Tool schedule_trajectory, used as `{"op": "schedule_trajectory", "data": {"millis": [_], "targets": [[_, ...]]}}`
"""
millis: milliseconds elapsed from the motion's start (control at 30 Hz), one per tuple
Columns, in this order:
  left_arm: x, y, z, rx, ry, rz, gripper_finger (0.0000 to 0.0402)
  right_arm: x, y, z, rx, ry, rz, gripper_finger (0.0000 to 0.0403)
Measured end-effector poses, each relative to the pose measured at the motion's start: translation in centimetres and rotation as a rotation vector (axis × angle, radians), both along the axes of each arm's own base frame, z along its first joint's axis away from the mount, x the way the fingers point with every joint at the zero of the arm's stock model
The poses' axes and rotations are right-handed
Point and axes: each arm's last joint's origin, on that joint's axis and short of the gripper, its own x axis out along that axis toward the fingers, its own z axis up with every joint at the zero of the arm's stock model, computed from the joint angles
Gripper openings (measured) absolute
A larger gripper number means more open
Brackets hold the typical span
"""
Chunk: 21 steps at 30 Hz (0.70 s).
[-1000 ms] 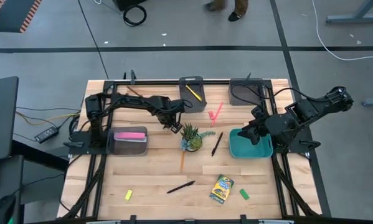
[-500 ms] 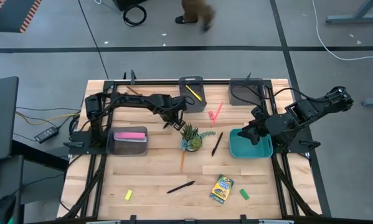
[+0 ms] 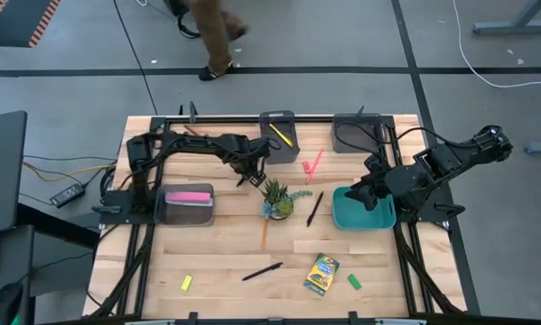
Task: Sort crayons/erasers/pens/pencils in bins
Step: Put the left black pen into the top center black bin
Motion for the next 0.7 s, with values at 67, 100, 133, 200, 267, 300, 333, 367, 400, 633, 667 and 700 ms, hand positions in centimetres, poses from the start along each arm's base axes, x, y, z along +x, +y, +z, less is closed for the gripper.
{"op": "schedule_trajectory", "data": {"millis": [67,100,133,200,267,300,333,367,400,633,667,700], "targets": [[0.1,-0.3,-0.7,-0.019,0.023,-0.008,0.0103,0.0,0.0,0.0,0.0,0.0,0.0,0.0222],[0.2,-0.4,-0.9,-0.026,0.025,-0.011,0.0103,0.0,0.0,0.0,0.001,0.0,0.0,0.0222],[0.2,-0.5,-1.1,-0.033,0.026,-0.011,0.0103,0.0,0.0,0.0,0.001,0.001,0.001,0.0222],[0.3,-0.8,-1.1,-0.037,0.026,-0.019,0.0103,0.0,0.0,0.0,0.002,0.001,0.002,0.0222],[0.5,-1.1,-1.1,-0.036,0.02,-0.027,0.0103,0.0,0.0,0.0,0.003,0.002,0.004,0.0222],[0.5,-1.2,-1.1,-0.037,0.021,-0.028,0.0103,0.0,0.0,0.0,0.003,0.002,0.004,0.0222],[0.5,-1.2,-1.1,-0.038,0.021,-0.029,0.0103,0.0,0.0,0.0,0.001,0.002,0.006,0.0222],[0.5,-1.2,-1.1,-0.038,0.021,-0.029,0.0103,0.0,0.0,0.0,0.0,0.002,0.008,0.0222],[0.5,-1.2,-1.1,-0.038,0.023,-0.027,0.0103,0.0,0.0,0.0,-0.002,0.003,0.01,0.0222],[0.4,-1.1,-1.1,-0.031,0.026,-0.019,0.0099,0.0,0.0,0.0,-0.005,0.003,0.012,0.0222],[0.5,-1.1,-1.3,-0.027,0.032,-0.018,0.0096,0.0,0.0,0.0,-0.004,0.003,0.012,0.0222],[0.5,-1.1,-1.5,-0.027,0.036,-0.017,0.0092,0.0,0.0,0.0,-0.003,0.003,0.012,0.0222]]}}
